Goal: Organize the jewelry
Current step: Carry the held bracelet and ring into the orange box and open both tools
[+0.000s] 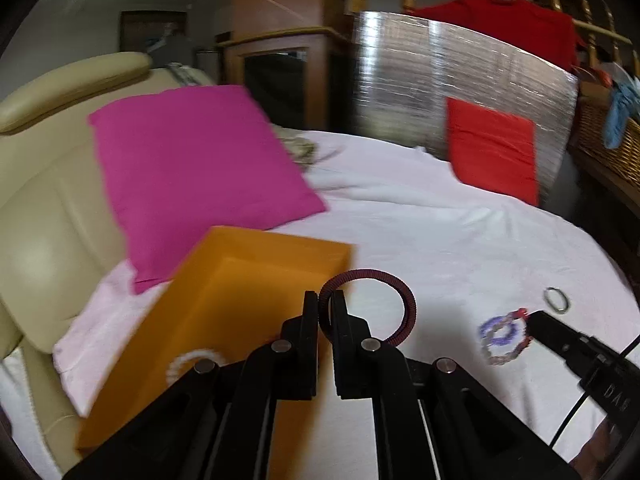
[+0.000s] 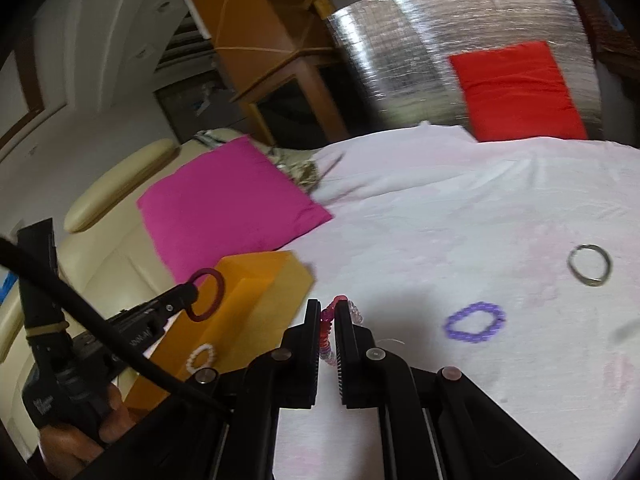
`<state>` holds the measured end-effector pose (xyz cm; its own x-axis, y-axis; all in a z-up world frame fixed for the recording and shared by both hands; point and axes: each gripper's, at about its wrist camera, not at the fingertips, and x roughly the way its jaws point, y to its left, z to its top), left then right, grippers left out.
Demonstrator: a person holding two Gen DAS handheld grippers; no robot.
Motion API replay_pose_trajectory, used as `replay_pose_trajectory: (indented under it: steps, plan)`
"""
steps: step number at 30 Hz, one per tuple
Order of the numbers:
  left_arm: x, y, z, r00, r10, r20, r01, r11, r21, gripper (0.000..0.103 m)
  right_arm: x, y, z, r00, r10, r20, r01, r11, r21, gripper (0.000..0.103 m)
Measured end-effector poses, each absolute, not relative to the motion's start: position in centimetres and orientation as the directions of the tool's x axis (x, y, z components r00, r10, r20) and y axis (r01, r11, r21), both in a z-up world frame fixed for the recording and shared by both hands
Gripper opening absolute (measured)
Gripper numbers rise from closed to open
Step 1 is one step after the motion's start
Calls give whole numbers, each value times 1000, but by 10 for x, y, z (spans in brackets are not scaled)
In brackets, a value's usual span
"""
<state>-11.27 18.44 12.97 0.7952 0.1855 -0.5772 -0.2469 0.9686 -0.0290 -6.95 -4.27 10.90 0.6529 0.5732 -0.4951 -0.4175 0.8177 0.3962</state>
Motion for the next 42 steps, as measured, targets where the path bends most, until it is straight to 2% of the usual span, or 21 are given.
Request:
replay_pose_trajectory:
  steps: [4, 11, 15, 23, 34, 37, 42]
  plan:
    - [-148, 227, 128, 765, 264, -588, -307, 951, 28, 6, -82, -14, 111, 610, 628, -483, -490, 778, 393, 8]
    - [-196, 279, 122, 724, 295, -624, -358, 933, 26, 6, -113, 38, 112, 498, 734, -463, -609, 675, 416, 8]
    - [-205, 292, 106, 696, 265, -667, -354, 935, 2, 6, -123, 69, 104, 414, 783, -465, -643, 613, 459, 8]
    - [-210, 288, 71, 644, 227, -731, -312, 950, 20, 6, -132, 104, 76, 338, 781, -525, -675, 590, 444, 8]
    - [-179, 275, 66, 628, 201, -752, -254, 966, 46, 6, -119, 110, 64, 336, 761, -555, -667, 609, 430, 8]
    - [-153, 285, 71, 618, 213, -757, -244, 967, 72, 6, -111, 111, 68, 341, 765, -546, -666, 606, 435, 8]
    - [-89, 295, 66, 573, 193, -797, -175, 978, 111, 6, -88, 113, 60, 276, 797, -538, -631, 572, 524, 8]
